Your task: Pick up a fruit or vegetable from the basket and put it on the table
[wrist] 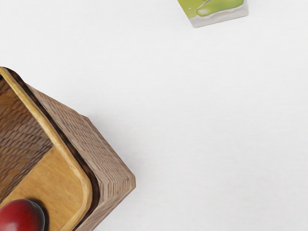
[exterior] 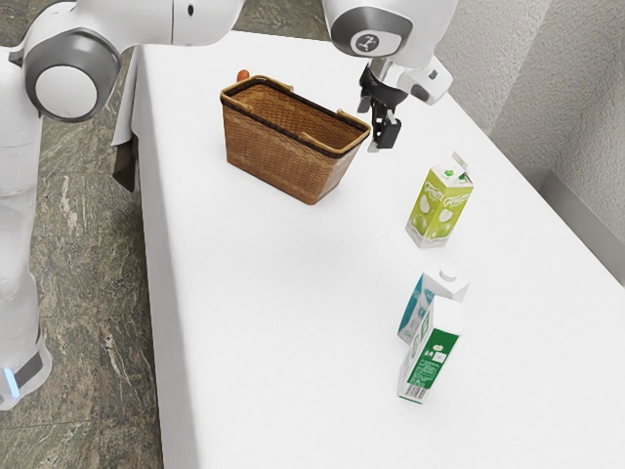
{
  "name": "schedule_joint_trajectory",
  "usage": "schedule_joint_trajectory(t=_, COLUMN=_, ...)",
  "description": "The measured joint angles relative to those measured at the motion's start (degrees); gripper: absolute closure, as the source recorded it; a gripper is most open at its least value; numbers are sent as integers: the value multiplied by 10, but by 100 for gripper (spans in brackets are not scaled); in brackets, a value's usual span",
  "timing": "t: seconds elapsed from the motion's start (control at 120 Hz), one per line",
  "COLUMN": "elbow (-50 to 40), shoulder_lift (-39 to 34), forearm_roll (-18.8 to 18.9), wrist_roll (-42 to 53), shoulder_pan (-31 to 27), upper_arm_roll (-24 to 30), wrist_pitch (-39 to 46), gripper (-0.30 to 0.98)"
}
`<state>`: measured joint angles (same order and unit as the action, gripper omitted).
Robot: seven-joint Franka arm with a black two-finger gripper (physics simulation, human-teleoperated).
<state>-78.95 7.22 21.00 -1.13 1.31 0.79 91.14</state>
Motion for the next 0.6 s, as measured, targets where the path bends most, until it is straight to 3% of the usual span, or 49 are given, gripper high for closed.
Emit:
schedule_joint_trajectory(t=0.167, elbow=9, shoulder_lift=-3, forearm_roll=0, wrist_roll=-4, shoulder_pan=6, upper_arm_roll=15, wrist_pitch=0, gripper=0)
schedule_joint_trajectory(t=0.292, elbow=3, shoulder_lift=9, forearm_roll=-10, wrist_roll=-12, shoulder_pan=94, upper_arm_roll=34, wrist_pitch=1, gripper=0)
schedule_joint_trajectory(t=0.4, elbow=-2, shoulder_lift=14, forearm_roll=-15, wrist_roll=-19, shoulder_pan=98, upper_arm_roll=20, wrist_pitch=0, gripper=0)
schedule_joint_trajectory(t=0.525, elbow=32, shoulder_lift=-75, forearm_roll=-46, wrist_roll=-42, shoulder_pan=74, upper_arm_roll=-45, wrist_pitch=-36, gripper=0)
schedule_joint_trajectory(t=0.6, elbow=47, shoulder_lift=-140, forearm_roll=-60, wrist_roll=-103, shoulder_pan=49, upper_arm_roll=-70, wrist_pitch=-80, gripper=0)
